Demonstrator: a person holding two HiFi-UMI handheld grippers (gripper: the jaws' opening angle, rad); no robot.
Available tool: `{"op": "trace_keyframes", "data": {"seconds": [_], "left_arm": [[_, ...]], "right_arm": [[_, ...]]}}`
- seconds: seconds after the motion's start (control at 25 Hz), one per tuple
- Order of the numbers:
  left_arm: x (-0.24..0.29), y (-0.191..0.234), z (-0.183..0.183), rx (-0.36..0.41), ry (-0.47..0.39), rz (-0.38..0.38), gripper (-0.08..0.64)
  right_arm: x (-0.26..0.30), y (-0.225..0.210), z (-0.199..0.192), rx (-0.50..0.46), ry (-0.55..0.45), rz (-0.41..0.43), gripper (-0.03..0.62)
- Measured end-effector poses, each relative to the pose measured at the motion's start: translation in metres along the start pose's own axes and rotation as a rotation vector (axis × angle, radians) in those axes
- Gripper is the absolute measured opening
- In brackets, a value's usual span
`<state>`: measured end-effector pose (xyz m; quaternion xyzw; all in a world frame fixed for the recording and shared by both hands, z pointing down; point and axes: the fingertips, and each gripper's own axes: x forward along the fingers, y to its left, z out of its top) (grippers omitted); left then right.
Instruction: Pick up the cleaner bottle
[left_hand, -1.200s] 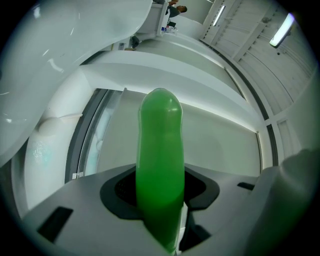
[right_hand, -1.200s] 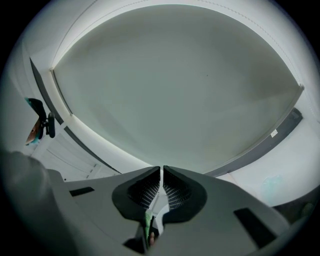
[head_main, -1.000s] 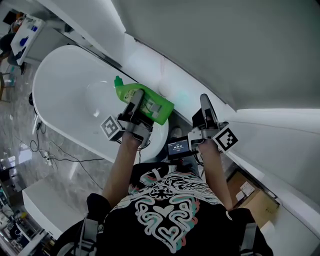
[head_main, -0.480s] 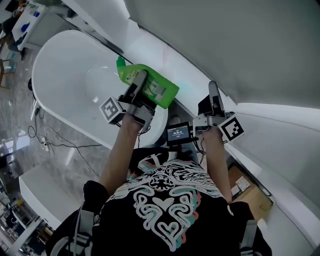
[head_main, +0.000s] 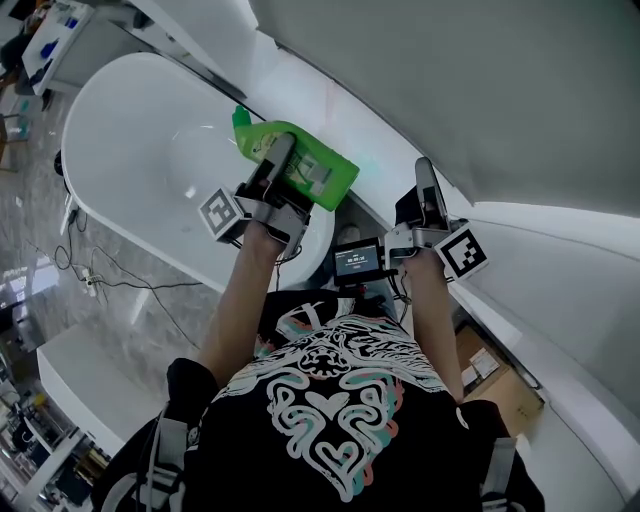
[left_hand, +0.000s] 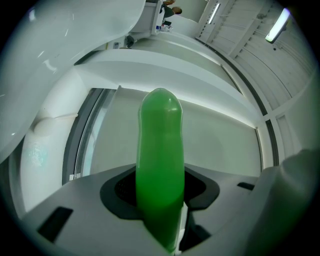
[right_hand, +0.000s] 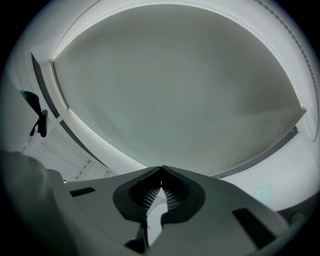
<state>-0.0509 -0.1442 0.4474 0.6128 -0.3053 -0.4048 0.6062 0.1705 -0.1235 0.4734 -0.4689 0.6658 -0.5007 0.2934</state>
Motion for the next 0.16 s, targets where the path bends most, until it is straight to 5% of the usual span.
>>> {"op": "trace_keyframes", "data": {"seconds": [0.16], "left_arm": [[0.0001, 0.0020, 0.0005, -0.002, -0.003, 0.000, 0.192]], "right_arm": [[0.0000, -0.0084, -0.0010, -0.024, 0.009, -0.021, 0.028]]}}
